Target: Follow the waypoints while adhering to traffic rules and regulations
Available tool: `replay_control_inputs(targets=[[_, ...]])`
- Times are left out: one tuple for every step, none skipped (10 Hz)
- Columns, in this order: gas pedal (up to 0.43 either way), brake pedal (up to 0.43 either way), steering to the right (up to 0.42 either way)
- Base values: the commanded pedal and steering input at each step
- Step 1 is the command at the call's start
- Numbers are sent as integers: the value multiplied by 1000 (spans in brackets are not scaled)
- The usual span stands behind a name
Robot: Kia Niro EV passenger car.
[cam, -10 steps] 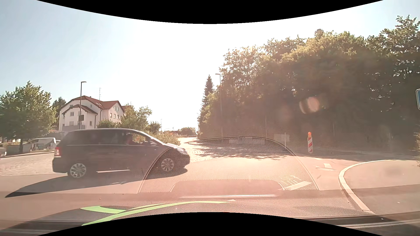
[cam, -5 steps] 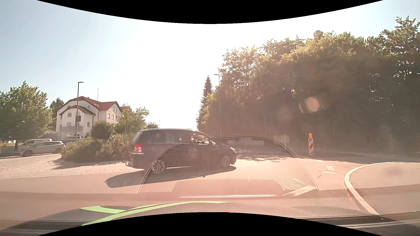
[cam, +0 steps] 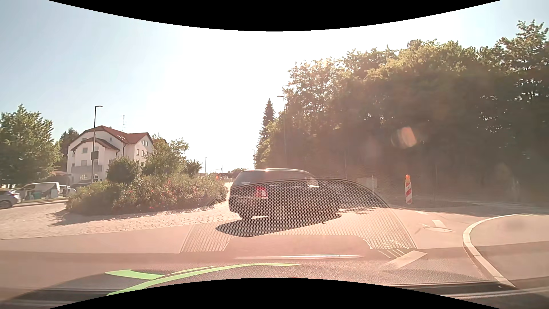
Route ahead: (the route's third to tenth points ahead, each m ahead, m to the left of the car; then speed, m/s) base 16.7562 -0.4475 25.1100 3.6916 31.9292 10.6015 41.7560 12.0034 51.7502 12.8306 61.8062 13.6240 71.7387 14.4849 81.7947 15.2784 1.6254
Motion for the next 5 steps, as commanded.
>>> replay_control_inputs(targets=[[228,0,78],[228,0,85],[228,0,93],[228,0,104],[228,0,115]])
